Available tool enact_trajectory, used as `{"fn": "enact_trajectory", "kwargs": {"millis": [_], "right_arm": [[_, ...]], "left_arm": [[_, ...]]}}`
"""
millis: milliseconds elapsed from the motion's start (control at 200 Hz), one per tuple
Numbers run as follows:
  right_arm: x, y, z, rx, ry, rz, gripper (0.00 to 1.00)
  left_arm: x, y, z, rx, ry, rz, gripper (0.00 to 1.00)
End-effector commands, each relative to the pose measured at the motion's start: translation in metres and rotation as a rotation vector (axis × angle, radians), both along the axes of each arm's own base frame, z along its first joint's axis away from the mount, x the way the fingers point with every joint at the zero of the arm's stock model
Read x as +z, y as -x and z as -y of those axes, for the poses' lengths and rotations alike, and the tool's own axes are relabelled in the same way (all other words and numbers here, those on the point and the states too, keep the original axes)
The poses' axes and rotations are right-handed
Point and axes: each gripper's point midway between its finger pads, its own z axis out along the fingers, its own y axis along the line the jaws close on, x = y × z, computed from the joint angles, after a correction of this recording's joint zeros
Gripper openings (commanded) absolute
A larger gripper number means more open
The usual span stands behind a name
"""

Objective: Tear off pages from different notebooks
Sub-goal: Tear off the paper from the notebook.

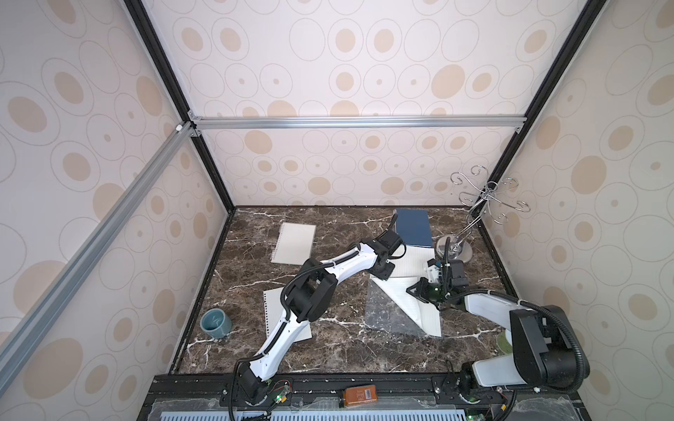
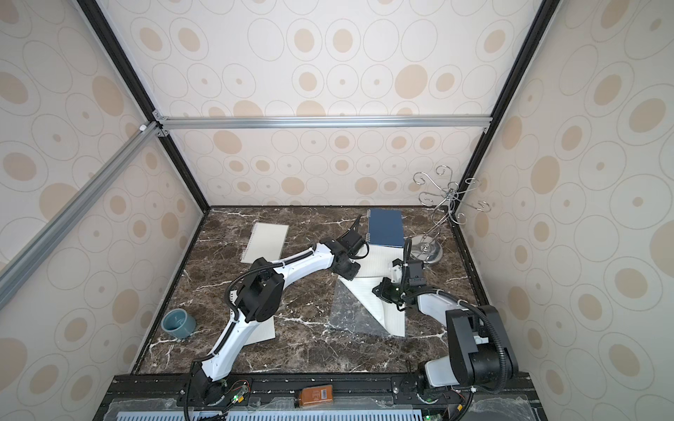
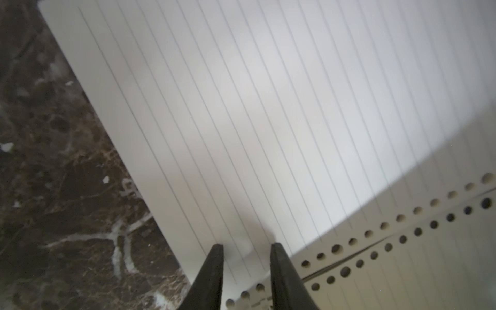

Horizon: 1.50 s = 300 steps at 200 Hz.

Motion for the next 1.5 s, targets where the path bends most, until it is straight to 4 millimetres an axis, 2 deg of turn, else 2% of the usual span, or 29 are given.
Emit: {"fn": "enact_trajectory", "kwargs": {"millis": [0,125,250,305,340,400,455,500,590,615,660,730,815,900,955,1015,1105,1141,1246,1396,1496], "right_arm": [[0.007,-0.003,-0.002,0.026,-0.004,0.003,0.00],[0.005,-0.006,-0.005,0.015,-0.034,-0.005,0.00],[-0.008,-0.006,0.006,-0.103,-0.087,-0.060,0.00],[-0.010,-0.006,-0.001,-0.088,-0.132,-0.072,0.00],[-0.017,-0.004,0.007,-0.115,-0.130,-0.112,0.00],[-0.026,-0.007,0.033,-0.243,-0.153,-0.112,0.00],[-0.017,-0.010,0.031,-0.218,-0.182,-0.087,0.00],[-0.019,-0.006,0.037,-0.212,-0.127,-0.111,0.00],[-0.009,-0.010,0.050,-0.239,-0.096,-0.083,0.00],[-0.004,-0.011,0.045,-0.215,-0.113,-0.074,0.00],[0.008,-0.016,0.024,-0.145,-0.166,-0.040,0.00],[0.003,-0.017,0.012,-0.090,-0.145,-0.060,0.00],[0.010,-0.024,-0.003,-0.044,-0.196,-0.029,0.00],[0.012,-0.022,-0.025,0.055,-0.126,-0.018,0.00],[0.011,-0.023,-0.030,0.072,-0.132,-0.020,0.00],[-0.002,-0.025,-0.009,0.005,-0.111,-0.064,0.00],[-0.023,-0.023,0.056,-0.265,-0.164,-0.116,0.00],[-0.025,-0.021,0.070,-0.320,-0.176,-0.120,0.00],[-0.023,-0.013,0.071,-0.301,-0.108,-0.123,0.00],[-0.017,-0.014,0.078,-0.307,-0.079,-0.105,0.00],[-0.013,-0.016,0.100,-0.388,-0.077,-0.078,0.00]], "left_arm": [[-0.042,0.034,-0.041,-0.036,-0.162,-0.130,0.28],[-0.069,0.050,-0.061,-0.052,-0.230,-0.180,0.25],[-0.098,0.069,-0.078,-0.076,-0.297,-0.253,0.25],[-0.105,0.073,-0.081,-0.082,-0.298,-0.267,0.24],[-0.109,0.076,-0.083,-0.089,-0.302,-0.277,0.24],[-0.115,0.078,-0.085,-0.091,-0.311,-0.284,0.23],[-0.118,0.078,-0.085,-0.092,-0.315,-0.284,0.23],[-0.121,0.078,-0.085,-0.096,-0.312,-0.295,0.23],[-0.124,0.078,-0.085,-0.102,-0.321,-0.294,0.22],[-0.125,0.076,-0.086,-0.099,-0.323,-0.293,0.22],[-0.124,0.076,-0.082,-0.102,-0.315,-0.298,0.22],[-0.122,0.072,-0.078,-0.107,-0.311,-0.295,0.21],[-0.118,0.069,-0.075,-0.111,-0.303,-0.282,0.21],[-0.117,0.071,-0.072,-0.114,-0.289,-0.289,0.21],[-0.118,0.070,-0.072,-0.110,-0.287,-0.291,0.21],[-0.119,0.070,-0.074,-0.106,-0.293,-0.291,0.20],[-0.125,0.075,-0.082,-0.103,-0.314,-0.299,0.19],[-0.127,0.077,-0.085,-0.099,-0.314,-0.307,0.19],[-0.130,0.080,-0.090,-0.094,-0.319,-0.316,0.19],[-0.131,0.082,-0.093,-0.099,-0.332,-0.318,0.19],[-0.131,0.081,-0.097,-0.098,-0.348,-0.310,0.18]]}}
